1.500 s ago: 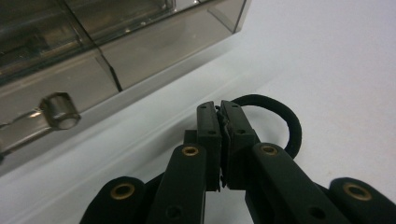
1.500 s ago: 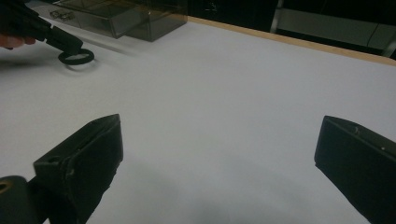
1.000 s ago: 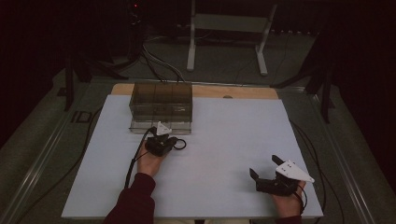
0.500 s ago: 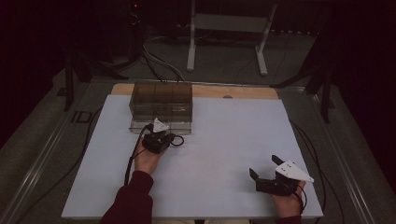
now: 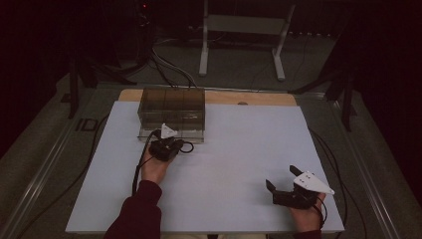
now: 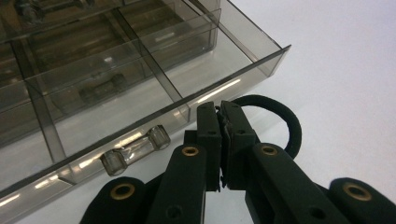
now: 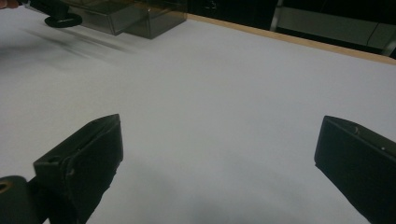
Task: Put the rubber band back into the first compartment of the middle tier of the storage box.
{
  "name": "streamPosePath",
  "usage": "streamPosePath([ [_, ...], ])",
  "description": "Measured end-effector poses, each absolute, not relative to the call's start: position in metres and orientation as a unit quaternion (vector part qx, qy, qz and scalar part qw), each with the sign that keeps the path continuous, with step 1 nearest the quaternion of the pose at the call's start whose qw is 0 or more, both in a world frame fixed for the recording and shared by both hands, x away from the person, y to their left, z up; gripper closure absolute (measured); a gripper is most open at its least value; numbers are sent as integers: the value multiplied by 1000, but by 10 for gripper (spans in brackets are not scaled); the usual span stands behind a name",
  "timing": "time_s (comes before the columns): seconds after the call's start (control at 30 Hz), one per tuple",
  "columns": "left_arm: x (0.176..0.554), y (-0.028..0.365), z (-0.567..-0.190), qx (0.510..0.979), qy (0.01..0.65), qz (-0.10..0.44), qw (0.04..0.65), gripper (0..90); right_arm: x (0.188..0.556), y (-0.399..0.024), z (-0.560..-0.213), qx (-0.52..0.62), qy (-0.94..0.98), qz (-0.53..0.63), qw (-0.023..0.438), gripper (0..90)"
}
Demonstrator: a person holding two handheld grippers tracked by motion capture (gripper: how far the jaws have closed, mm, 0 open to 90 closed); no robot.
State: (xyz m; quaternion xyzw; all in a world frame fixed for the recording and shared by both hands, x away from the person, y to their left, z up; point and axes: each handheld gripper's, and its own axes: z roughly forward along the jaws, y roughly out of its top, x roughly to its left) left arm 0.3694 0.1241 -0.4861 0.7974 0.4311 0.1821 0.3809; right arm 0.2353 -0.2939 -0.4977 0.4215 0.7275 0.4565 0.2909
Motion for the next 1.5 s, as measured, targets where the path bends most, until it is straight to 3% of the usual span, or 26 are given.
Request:
streamPosePath([
  [1.5,377,154,-471,775,463,207,376,885,236,-293,-498,421,729,455,290,14],
])
